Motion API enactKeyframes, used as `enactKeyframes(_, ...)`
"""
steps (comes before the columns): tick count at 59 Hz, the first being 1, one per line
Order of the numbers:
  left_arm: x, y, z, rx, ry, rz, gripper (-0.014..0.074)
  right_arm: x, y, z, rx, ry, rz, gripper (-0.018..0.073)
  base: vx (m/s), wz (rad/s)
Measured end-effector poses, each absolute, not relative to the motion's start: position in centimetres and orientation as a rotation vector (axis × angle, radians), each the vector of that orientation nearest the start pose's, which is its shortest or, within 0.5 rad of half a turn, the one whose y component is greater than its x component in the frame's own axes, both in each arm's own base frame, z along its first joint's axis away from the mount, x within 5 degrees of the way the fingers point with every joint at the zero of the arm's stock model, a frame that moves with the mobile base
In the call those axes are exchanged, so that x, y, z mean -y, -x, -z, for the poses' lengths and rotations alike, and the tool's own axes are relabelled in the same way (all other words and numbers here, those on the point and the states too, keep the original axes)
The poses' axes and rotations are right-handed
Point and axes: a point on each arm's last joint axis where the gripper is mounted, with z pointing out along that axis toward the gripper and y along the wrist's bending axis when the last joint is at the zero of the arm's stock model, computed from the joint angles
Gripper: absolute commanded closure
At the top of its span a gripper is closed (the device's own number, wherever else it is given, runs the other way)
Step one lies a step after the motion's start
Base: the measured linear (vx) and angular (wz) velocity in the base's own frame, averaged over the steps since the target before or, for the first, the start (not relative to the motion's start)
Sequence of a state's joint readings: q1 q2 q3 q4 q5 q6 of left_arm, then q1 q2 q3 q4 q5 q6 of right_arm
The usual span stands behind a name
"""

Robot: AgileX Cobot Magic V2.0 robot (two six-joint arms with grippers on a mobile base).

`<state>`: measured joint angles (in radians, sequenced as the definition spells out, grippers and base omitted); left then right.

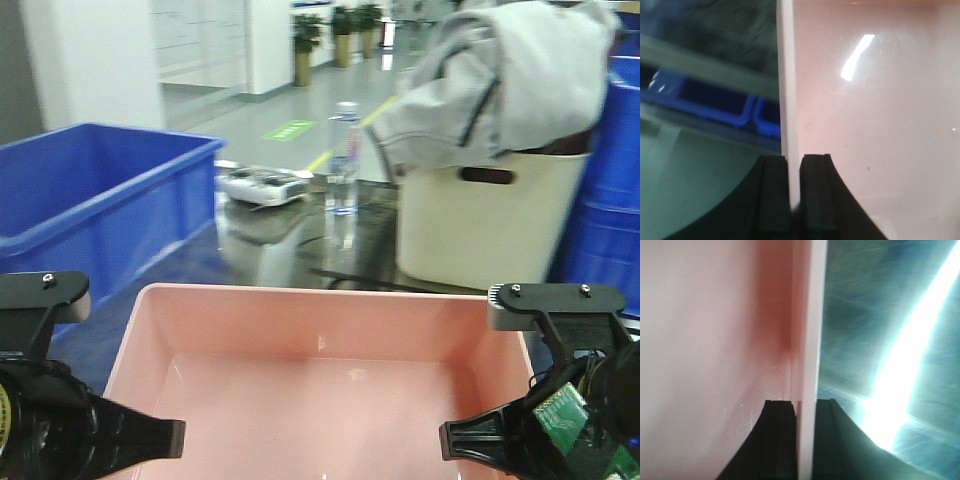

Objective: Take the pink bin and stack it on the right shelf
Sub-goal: 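Carry the bin with both grippers up to the steel shelf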

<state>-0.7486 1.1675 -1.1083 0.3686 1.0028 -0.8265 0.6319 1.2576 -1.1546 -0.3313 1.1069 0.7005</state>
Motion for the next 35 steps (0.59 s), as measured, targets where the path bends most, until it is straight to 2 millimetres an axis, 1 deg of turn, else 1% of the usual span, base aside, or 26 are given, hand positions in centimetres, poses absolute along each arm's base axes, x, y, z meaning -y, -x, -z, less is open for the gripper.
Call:
enactKeyframes(19,13.33,-18.41,-35.67,-2.462,-0.032,0.21,0.054,-12.04,-20.94,-34.39,-2.593,0.016,-0.023,0.0561,0.22,-0.62)
enactKeyframes(35,13.34,-18.41,-35.67,-2.462,-0.032,0.211,0.054,-12.03,-20.94,-34.39,-2.594,0.016,-0.022,0.0561,0.18,-0.35)
